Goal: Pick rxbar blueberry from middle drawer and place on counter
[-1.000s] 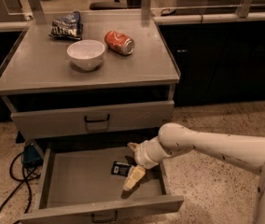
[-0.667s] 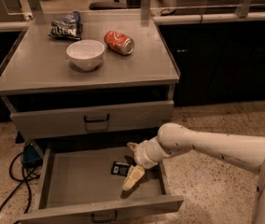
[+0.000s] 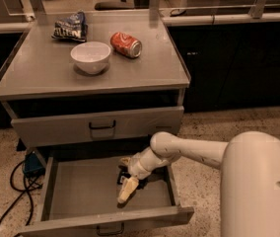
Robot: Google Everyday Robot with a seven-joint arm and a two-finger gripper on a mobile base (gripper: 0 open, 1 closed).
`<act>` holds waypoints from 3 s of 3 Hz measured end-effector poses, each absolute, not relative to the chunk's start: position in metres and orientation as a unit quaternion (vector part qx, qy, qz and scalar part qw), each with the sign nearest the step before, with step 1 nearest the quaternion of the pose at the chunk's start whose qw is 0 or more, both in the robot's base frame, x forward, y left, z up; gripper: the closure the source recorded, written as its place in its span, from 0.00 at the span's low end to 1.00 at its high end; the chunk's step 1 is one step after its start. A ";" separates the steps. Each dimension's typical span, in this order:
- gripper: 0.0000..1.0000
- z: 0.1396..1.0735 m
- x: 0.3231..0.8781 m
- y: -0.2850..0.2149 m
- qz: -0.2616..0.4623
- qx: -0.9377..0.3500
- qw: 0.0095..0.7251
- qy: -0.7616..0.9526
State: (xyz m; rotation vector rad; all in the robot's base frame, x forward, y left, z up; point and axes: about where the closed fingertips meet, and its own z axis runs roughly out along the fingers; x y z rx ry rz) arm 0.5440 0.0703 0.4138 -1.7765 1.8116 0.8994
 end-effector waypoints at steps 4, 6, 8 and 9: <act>0.00 0.362 0.519 0.036 0.257 -0.550 0.205 0.768; 0.00 0.354 0.532 0.045 0.249 -0.537 0.235 0.771; 0.00 0.365 0.554 0.051 0.212 -0.497 0.312 0.782; 0.00 0.353 0.555 0.061 0.228 -0.510 0.288 0.778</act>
Offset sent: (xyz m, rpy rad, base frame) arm 0.0164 -0.0144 -0.0318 -0.0545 -0.0291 -0.1724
